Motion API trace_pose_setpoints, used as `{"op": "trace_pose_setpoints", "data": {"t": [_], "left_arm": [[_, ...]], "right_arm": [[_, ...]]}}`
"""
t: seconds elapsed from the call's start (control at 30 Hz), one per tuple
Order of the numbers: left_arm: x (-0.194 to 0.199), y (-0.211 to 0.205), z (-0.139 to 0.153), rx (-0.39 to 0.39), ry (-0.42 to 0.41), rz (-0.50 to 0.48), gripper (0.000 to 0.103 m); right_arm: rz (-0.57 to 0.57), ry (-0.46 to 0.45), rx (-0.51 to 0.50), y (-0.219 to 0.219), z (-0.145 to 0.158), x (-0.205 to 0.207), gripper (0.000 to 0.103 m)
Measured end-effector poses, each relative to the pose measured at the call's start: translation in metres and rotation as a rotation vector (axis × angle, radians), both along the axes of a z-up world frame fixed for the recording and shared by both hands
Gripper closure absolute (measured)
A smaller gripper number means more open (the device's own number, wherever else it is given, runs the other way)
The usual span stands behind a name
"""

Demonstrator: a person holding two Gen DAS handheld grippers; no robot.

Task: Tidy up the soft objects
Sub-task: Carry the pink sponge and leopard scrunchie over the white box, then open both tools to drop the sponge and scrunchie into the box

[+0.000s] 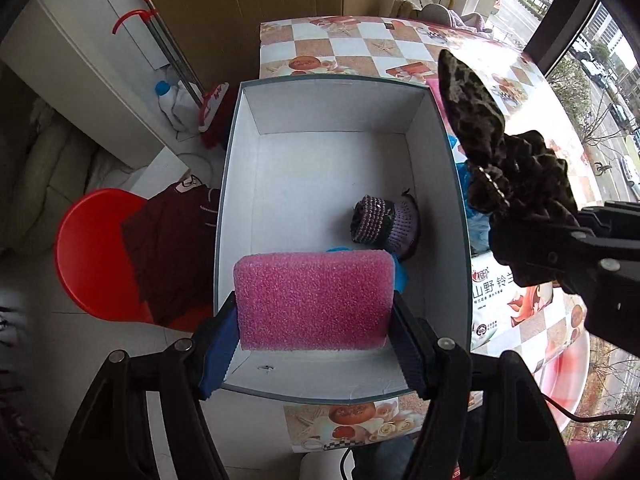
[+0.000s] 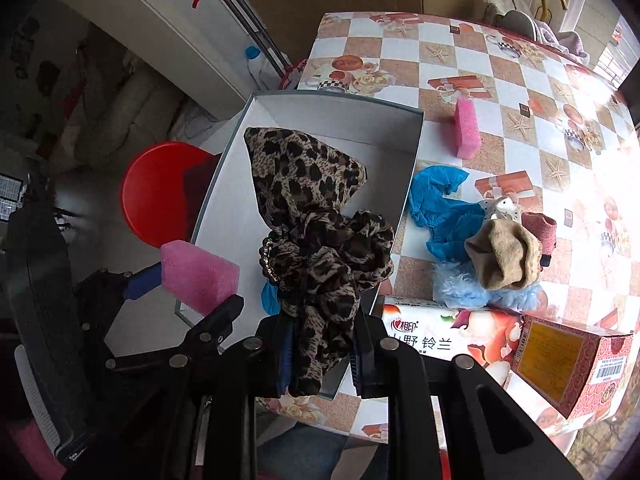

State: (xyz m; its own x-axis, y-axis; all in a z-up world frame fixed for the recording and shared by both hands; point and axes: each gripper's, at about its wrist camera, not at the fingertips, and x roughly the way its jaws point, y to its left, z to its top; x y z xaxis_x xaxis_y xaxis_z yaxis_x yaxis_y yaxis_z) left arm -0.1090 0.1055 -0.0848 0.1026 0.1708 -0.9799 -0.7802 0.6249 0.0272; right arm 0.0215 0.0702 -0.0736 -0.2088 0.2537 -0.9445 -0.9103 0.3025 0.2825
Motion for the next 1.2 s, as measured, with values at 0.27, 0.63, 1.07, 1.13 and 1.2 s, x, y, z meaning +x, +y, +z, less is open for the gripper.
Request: {"op": "trace_pose_setpoints", "data": {"t": [0.27,0.63,1.07,1.13,1.2], "left_arm": [[0.006,-0.005,-0.009,-0.013,0.044,-0.013,0.03],[0.009,-0.008,-0.012,-0.031,0.084,-0.038,0.03],[0.008,0.004,0.004,-0.118,-0.063,-0.004,0.013],[0.008,0.01,0.007,-0.147,-0.106,0.018,0.0],[0.01,0.014,0.009,-0.161,-0.125,0.022,0.0]], "right_arm": [[-0.041,0.043,0.005,0.017,-0.019,-0.001,0.08],[-0.107,0.125,0.029,0.024,-0.037,0.006,0.08],[-0.181,0.186,0.054,0.012,-0.024,0.023,0.022],[-0.202,0.189,0.058,0.009,-0.017,0.027,0.022],[-0.223,0.188,0.057,0.007,-0.012,0.031,0.002]]}}
